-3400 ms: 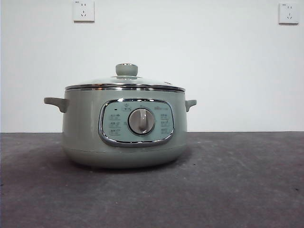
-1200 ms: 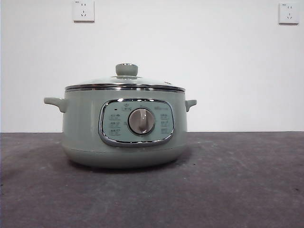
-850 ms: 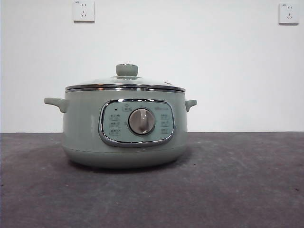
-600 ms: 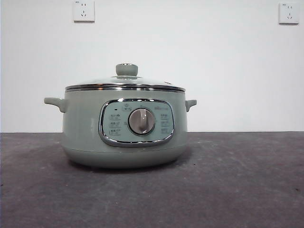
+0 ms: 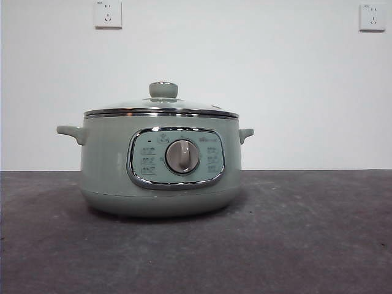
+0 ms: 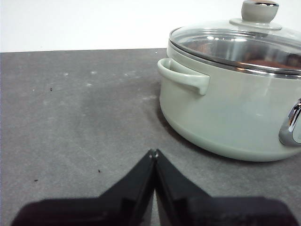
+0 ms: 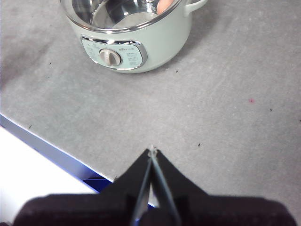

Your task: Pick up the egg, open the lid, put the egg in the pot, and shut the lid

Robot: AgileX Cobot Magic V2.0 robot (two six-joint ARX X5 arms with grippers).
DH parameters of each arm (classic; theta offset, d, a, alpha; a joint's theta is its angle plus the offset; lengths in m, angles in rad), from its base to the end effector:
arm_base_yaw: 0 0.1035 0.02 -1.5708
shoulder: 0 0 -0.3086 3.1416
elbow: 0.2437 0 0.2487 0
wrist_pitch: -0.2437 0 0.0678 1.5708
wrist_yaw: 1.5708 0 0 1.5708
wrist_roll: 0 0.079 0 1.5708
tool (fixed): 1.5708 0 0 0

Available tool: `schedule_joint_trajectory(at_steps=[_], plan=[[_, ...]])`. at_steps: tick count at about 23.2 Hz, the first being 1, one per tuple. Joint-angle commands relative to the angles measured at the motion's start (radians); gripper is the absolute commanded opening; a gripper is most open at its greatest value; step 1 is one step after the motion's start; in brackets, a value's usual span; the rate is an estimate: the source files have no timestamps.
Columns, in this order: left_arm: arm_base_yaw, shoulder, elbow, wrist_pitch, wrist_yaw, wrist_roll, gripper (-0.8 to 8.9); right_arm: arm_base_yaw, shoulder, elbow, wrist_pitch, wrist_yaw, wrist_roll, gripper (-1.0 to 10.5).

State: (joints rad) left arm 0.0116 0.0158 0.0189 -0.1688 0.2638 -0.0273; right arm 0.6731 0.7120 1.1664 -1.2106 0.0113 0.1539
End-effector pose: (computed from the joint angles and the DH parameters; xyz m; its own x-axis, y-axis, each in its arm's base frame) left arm 0.0949 -0.0195 0.1454 0.9551 -0.2497 -0.1592 0.2414 0.9679 -0.0699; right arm 0.0660 0.0515 0.3643 0.5758 0.4446 -0.6861 -0.5274 0.8432 0.1039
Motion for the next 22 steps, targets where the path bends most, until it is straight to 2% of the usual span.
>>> schedule_joint_trajectory(at_steps=[1,3,6,8,11,12,16,22], plan=[[0.004,0.0,-0.008,0.008,-0.002,-0.006,-0.03,-0.026,-0.013,-0.01,0.034,0.045,-0.059,0.0],[0.003,0.0,-0.008,0.007,-0.003,-0.006,-0.03,-0.109,-0.058,-0.023,0.13,0.04,-0.132,0.0],[0.004,0.0,-0.008,0.007,-0.002,-0.006,-0.03,-0.317,-0.179,-0.123,0.349,-0.108,-0.167,0.0],[0.004,0.0,-0.008,0.007,-0.002,-0.006,-0.03,-0.442,-0.277,-0.252,0.489,-0.121,-0.199,0.0],[0.004,0.0,-0.008,0.008,-0.002,-0.006,-0.03,-0.566,-0.413,-0.495,0.714,-0.124,-0.23,0.0],[0.003,0.0,-0.008,0.008,-0.002,-0.006,-0.03,-0.594,-0.461,-0.591,0.797,-0.124,-0.233,0.0],[0.004,0.001,-0.008,0.008,-0.002,-0.006,-0.03,-0.624,-0.56,-0.804,0.948,-0.123,-0.233,0.0],[0.004,0.004,-0.008,0.007,-0.002,-0.006,-0.03,-0.624,-0.677,-1.042,1.009,-0.124,-0.212,0.0]])
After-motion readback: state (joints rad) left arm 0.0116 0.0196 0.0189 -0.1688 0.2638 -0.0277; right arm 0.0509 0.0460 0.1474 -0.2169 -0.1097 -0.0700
